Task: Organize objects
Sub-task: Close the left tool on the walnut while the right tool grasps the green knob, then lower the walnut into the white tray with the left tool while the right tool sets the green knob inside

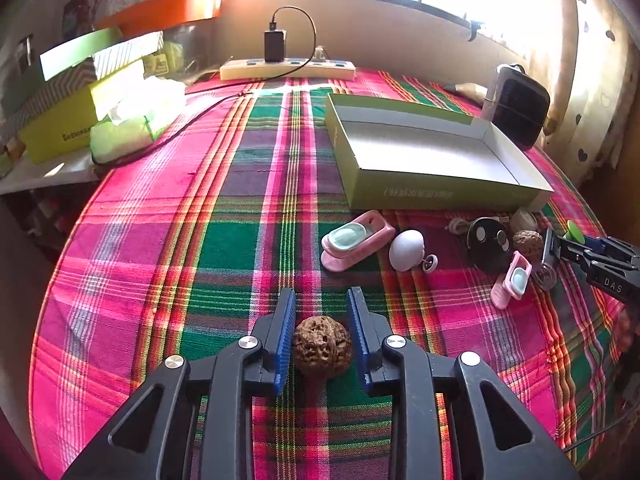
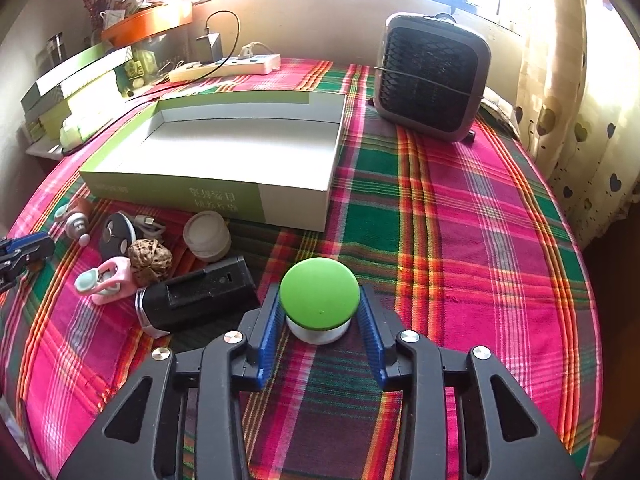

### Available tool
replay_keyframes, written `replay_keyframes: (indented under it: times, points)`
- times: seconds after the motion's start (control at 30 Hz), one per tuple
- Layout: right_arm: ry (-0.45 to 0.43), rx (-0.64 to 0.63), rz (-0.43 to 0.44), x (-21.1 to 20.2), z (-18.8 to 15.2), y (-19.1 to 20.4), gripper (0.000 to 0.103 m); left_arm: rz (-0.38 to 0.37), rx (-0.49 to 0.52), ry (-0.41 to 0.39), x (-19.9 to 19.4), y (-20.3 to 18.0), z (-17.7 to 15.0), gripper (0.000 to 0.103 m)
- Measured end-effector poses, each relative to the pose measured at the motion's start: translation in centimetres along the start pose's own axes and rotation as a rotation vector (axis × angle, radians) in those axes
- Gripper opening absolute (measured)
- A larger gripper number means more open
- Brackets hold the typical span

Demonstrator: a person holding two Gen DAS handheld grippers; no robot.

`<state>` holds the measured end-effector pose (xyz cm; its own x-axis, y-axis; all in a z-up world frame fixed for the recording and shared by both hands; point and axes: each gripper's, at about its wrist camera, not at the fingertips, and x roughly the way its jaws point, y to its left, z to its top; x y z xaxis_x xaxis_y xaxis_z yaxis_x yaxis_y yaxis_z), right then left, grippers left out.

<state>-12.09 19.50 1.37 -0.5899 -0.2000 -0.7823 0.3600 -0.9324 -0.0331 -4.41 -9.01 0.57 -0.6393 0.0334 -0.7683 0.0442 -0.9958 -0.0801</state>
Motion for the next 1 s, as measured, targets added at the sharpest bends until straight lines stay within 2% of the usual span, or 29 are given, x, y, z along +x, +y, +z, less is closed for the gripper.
replay_keyframes:
  times: [0.3, 0.73, 1.0]
  points:
    - [-0.005, 0.008, -0.013, -0.1, -0.1, -0.1, 0.036, -0.009, -0.003, -0.011, -0.1, 0.0, 0.4, 0.024]
    - [-0.021, 0.023, 0.016, -0.6, 0.0, 0.2, 0.035, -0.019, 0.016, -0.039, -1.1, -0.7, 1.0, 0.024]
    - [-0.053, 0.012, 0.024, -1.7, 1.3, 0.6, 0.035, -0.034, 0.042, -0.073, -1.8, -1.5, 2.8, 0.024]
